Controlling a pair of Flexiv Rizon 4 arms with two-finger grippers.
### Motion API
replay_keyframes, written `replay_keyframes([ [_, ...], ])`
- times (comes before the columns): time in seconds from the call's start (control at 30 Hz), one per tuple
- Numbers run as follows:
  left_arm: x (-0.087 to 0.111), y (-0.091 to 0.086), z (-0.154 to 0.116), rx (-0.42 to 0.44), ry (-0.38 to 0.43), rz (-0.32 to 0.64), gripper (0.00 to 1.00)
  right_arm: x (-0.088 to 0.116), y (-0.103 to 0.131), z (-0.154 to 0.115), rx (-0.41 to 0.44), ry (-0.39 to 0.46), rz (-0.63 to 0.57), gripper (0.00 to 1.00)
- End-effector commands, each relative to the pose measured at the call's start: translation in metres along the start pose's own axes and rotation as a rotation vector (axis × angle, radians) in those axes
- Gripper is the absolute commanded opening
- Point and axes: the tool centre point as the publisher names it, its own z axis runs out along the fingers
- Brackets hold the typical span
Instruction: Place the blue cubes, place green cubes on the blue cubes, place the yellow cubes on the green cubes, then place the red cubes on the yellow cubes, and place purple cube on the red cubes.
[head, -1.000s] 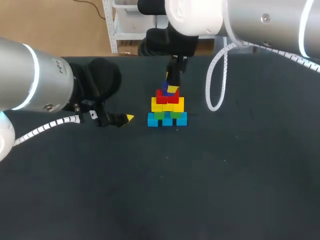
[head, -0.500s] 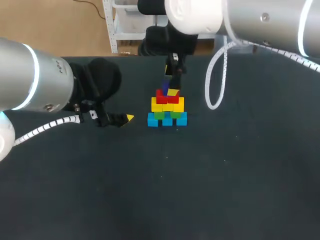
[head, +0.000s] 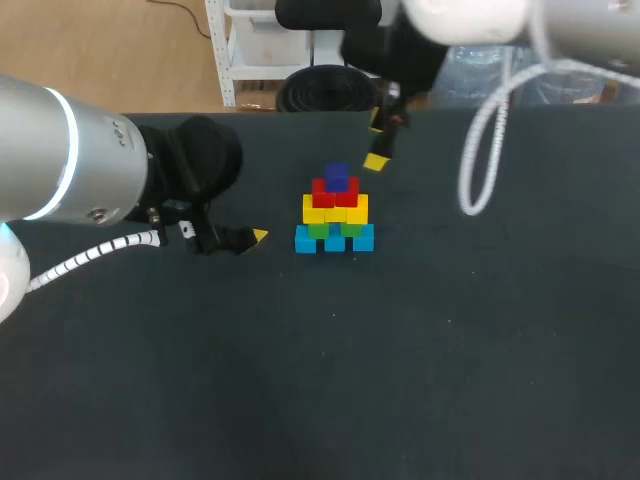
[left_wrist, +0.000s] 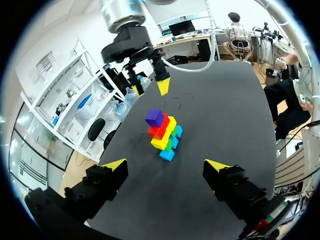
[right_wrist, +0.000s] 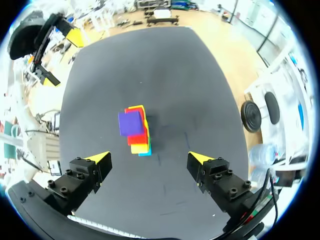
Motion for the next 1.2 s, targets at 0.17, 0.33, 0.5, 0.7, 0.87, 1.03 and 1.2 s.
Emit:
replay_keyframes([
  [0.17,0.0,-0.001,0.001,-0.006,0.001,-0.001,1.0,0.057,0.026,-0.016,0.22,-0.337,0.108,1.0],
  [0.33,0.0,-0.001,0.001,-0.006,0.001,-0.001,1.0,0.073,0.039,-0.02,0.3,-0.357,0.131,1.0],
  [0.5,0.0,-0.001,0.001,-0.006,0.001,-0.001,1.0,0.091,0.055,-0.027,0.35,-0.432,0.155,1.0],
  [0.7,0.0,-0.001,0.001,-0.006,0.001,-0.001,1.0,0.111,0.067,-0.033,0.363,-0.509,0.195,1.0],
  [0.87,0.0,-0.001,0.001,-0.006,0.001,-0.001,1.0,0.132,0.077,-0.041,0.381,-0.553,0.238,1.0],
  [1.03,0.0,-0.001,0.001,-0.006,0.001,-0.001,1.0,0.156,0.084,-0.042,0.385,-0.573,0.268,1.0],
  [1.2,0.0,-0.001,0.001,-0.006,0.001,-0.001,1.0,0.168,0.087,-0.038,0.338,-0.548,0.27,1.0],
])
